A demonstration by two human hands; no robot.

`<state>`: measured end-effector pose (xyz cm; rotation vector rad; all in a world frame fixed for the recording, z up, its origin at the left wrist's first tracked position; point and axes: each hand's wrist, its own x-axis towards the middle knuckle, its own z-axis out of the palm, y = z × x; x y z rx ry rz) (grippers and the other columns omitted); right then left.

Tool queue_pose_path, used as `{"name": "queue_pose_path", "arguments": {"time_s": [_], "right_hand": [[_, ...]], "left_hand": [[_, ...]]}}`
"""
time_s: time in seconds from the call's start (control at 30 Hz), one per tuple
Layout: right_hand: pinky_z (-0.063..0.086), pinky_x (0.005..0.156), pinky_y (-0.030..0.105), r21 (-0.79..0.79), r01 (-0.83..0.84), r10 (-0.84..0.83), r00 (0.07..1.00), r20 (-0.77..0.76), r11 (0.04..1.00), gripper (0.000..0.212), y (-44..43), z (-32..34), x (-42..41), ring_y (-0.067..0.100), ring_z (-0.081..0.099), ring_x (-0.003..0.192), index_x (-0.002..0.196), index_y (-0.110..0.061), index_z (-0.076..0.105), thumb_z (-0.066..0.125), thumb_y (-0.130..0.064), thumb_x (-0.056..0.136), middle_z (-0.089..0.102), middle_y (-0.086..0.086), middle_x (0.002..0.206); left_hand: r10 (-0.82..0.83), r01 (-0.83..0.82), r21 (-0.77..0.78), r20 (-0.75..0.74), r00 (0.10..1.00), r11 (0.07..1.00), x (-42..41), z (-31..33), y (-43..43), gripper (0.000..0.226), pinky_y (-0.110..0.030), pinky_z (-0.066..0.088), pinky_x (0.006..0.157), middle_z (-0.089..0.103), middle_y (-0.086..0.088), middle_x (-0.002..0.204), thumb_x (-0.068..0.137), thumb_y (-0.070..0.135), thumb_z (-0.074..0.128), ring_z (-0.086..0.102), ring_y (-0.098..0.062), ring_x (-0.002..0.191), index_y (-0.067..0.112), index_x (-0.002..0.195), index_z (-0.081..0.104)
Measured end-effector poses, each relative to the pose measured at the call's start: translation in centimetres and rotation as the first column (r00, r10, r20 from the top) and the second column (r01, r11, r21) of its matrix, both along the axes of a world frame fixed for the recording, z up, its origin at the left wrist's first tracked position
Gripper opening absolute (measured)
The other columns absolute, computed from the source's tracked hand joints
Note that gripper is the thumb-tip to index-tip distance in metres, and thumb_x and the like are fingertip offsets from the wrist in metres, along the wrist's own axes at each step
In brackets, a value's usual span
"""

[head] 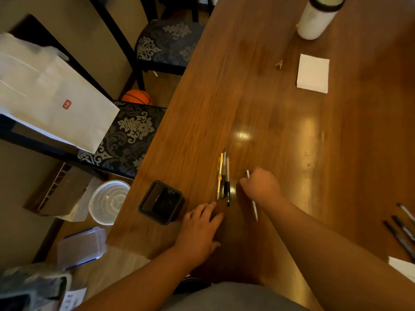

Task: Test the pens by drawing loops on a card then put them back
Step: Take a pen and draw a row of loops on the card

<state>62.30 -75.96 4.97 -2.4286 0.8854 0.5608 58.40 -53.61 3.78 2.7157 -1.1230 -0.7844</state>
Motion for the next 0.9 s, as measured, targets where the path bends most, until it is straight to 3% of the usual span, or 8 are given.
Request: {"name": "queue_pose_path", "arguments": {"time_s": [0.07,0.17,0.3,0.43,0.63,0.7,0.9], "right_hand": [[0.039,0.048,0.026,0.061,0.078,-0.081,0.995,0.05,0.995,0.02,-0.1,0.0,-1.7,0.018,0.058,0.063,0.087,-0.014,0.054,0.059,-0.033,0.088,0.06,0.004,0.074],[0.047,0.051,0.03,0.314,0.253,-0.305,0.944,0.126,0.915,0.012,0.1,0.4,-5.8,0.02,0.064,0.066,0.084,-0.019,0.055,0.061,-0.028,0.089,0.066,0.006,0.078],[0.051,0.051,0.027,0.551,0.437,-0.58,0.807,0.109,0.711,0.01,0.3,1.4,-12.4,0.016,0.066,0.062,0.087,-0.018,0.059,0.055,-0.022,0.095,0.067,0.007,0.078],[0.043,0.045,0.027,0.627,0.582,-0.765,0.643,0.035,0.518,0.015,-0.4,2.6,-17.8,0.015,0.057,0.051,0.09,-0.01,0.057,0.044,-0.017,0.094,0.062,0.007,0.07],[0.03,0.05,0.029,0.712,0.69,-0.892,0.394,-0.223,0.127,0.046,-3.6,4.1,-25.0,0.018,0.037,0.049,0.07,-0.013,0.054,0.042,-0.048,0.098,0.043,0.004,0.057],[0.03,0.049,0.029,0.72,0.687,-0.904,0.365,-0.224,0.099,0.053,-5.3,4.4,-27.4,0.018,0.036,0.048,0.065,-0.013,0.052,0.043,-0.055,0.096,0.041,0.005,0.055],[0.03,0.046,0.026,0.729,0.679,-0.935,0.308,-0.177,0.085,0.05,-11.9,4.9,-33.2,0.016,0.037,0.045,0.06,-0.014,0.049,0.038,-0.042,0.1,0.044,0.005,0.054]], "left_hand": [[-0.022,0.022,-0.004,0.011,1.0,1.0,0.0,0.0,0.3,0.073,-0.046,0.015,0.115,0.008,-0.002,0.161,0.087,0.043,0.063,0.005,-0.026,0.146,0.031,0.148,0.024],[-0.063,0.064,-0.008,0.016,0.998,0.998,-0.5,0.1,0.9,0.062,-0.044,0.017,0.116,0.013,-0.002,0.16,0.09,0.042,0.059,0.009,-0.025,0.146,0.029,0.145,0.032],[-0.148,0.147,-0.036,-0.023,0.989,0.988,-2.3,0.3,1.7,0.049,-0.041,0.021,0.114,0.021,0.0,0.158,0.094,0.046,0.051,0.015,-0.021,0.144,0.026,0.138,0.043],[-0.224,0.217,-0.102,-0.064,0.972,0.971,-3.6,0.7,1.3,0.046,-0.035,0.029,0.11,0.037,0.004,0.148,0.095,0.048,0.047,0.029,-0.015,0.136,0.026,0.135,0.048],[-0.351,0.337,-0.125,-0.114,0.929,0.933,-7.0,2.0,-2.2,0.037,-0.029,0.041,0.092,0.057,0.004,0.121,0.096,0.048,0.045,0.048,-0.013,0.112,0.023,0.121,0.056],[-0.383,0.37,-0.123,-0.11,0.917,0.921,-8.6,2.2,-4.0,0.036,-0.03,0.042,0.09,0.058,0.003,0.117,0.097,0.047,0.045,0.05,-0.014,0.108,0.021,0.119,0.057],[-0.419,0.405,-0.146,-0.084,0.904,0.903,-14.3,2.4,-11.8,0.036,-0.031,0.042,0.087,0.059,0.0,0.114,0.097,0.046,0.045,0.052,-0.017,0.106,0.019,0.116,0.058]]}}
